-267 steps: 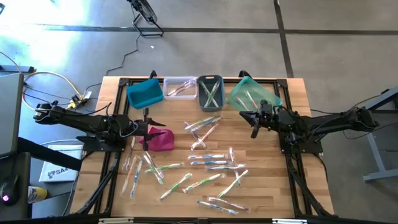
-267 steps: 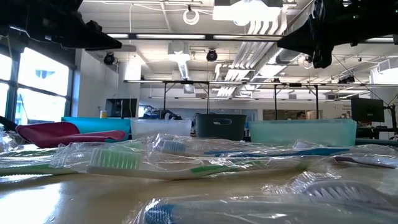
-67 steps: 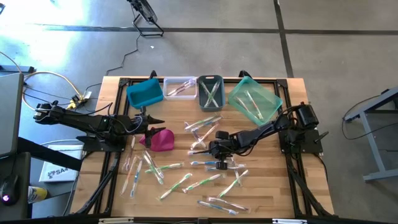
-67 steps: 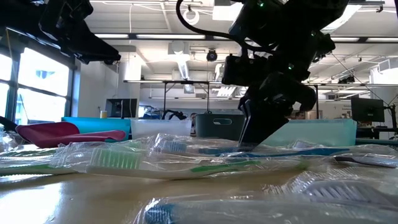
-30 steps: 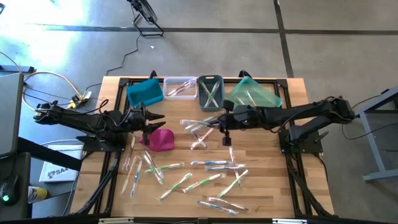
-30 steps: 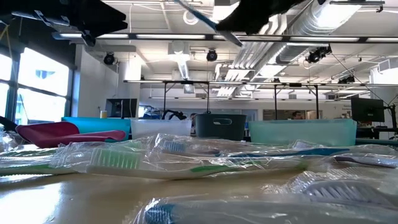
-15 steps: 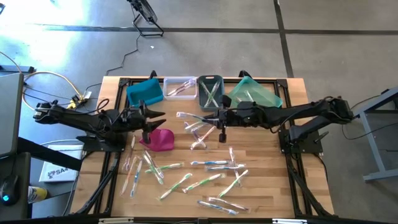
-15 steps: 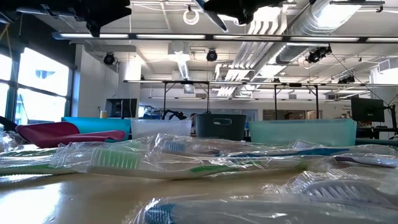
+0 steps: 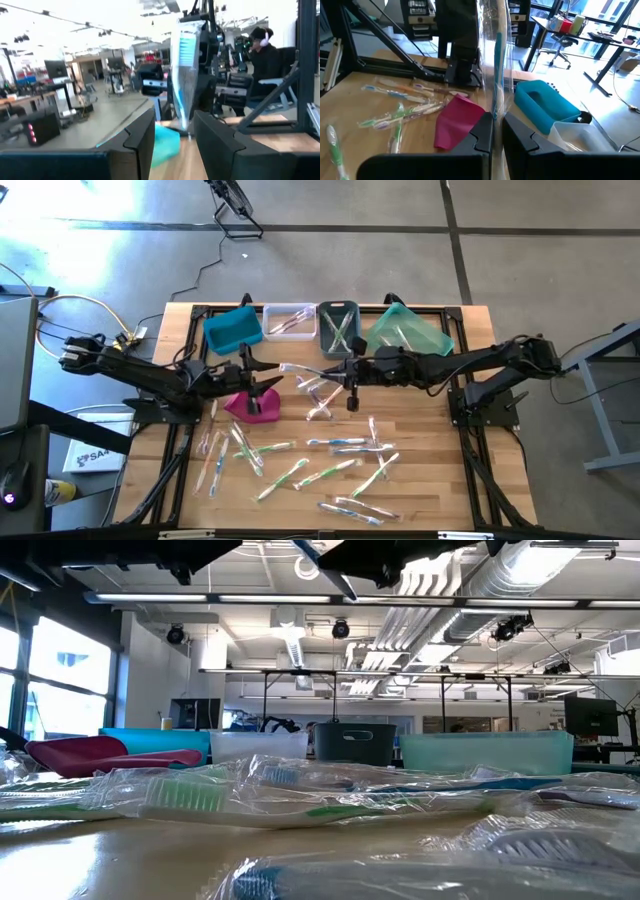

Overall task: Pick & Place Toothbrushes
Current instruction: Put the blue toothbrush into the blue bin

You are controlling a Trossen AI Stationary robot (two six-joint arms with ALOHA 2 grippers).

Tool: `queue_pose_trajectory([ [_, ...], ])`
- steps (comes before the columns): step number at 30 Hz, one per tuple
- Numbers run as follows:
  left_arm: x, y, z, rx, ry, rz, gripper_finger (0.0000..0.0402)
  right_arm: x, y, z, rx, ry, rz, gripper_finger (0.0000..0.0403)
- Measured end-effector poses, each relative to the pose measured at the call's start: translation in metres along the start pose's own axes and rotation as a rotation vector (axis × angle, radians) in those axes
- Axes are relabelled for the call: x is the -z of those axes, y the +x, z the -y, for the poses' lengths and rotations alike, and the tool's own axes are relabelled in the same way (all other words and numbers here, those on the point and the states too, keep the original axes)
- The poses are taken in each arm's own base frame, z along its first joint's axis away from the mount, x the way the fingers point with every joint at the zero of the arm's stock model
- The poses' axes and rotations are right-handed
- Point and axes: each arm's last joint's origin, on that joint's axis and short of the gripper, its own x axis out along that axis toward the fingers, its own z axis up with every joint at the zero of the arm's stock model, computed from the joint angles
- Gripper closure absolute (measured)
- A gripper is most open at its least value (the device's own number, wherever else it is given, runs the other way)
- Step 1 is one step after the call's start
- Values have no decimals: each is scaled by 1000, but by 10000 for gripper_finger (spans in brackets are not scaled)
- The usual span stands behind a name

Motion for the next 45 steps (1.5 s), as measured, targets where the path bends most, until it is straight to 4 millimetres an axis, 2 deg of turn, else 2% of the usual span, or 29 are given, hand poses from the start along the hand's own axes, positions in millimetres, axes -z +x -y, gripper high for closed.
queue_pose_trajectory([
  [8,5,8,4,-4,-4,16,270,1,0,0,-2,-1,-8,388],
  [17,-13,23,6,32,11,-22,270,2,0,0,-3,-2,-16,388],
  [21,-16,30,8,46,12,-107,270,1,0,0,-8,-2,-15,388],
  [27,-22,36,9,42,6,-104,270,2,0,-1,-10,-3,-17,388],
  [39,-6,55,-12,99,-98,-75,270,3,0,-1,-11,-4,-30,388],
  [45,0,59,-11,166,-94,-63,270,4,0,-1,-6,-6,-47,388],
])
